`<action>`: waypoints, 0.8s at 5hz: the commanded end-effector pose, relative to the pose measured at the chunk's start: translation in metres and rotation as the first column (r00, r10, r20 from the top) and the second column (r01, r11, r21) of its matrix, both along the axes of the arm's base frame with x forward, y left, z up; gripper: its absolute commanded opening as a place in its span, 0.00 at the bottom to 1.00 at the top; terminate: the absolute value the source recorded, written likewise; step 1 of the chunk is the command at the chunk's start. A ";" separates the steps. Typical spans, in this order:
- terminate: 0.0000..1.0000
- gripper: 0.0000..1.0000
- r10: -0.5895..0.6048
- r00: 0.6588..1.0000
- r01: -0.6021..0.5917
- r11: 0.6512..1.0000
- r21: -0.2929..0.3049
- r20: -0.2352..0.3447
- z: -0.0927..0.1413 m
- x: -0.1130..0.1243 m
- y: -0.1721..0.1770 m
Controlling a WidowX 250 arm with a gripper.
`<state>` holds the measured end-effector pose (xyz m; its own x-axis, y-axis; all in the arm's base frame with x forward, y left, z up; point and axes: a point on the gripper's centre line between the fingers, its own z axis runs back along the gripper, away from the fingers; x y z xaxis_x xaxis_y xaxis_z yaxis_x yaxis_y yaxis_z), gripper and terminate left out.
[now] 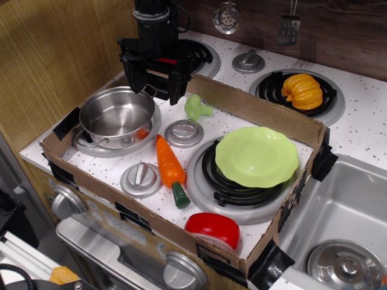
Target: Put carrot on plate
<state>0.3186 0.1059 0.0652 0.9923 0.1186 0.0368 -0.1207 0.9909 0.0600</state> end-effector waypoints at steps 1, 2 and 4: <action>0.00 1.00 0.000 1.000 0.000 1.000 0.000 0.000 0.000 0.000 0.000; 0.00 1.00 0.024 1.000 -0.025 0.998 0.051 0.013 0.027 -0.002 -0.001; 0.00 1.00 0.192 0.980 -0.195 0.976 0.093 0.043 0.057 -0.035 -0.016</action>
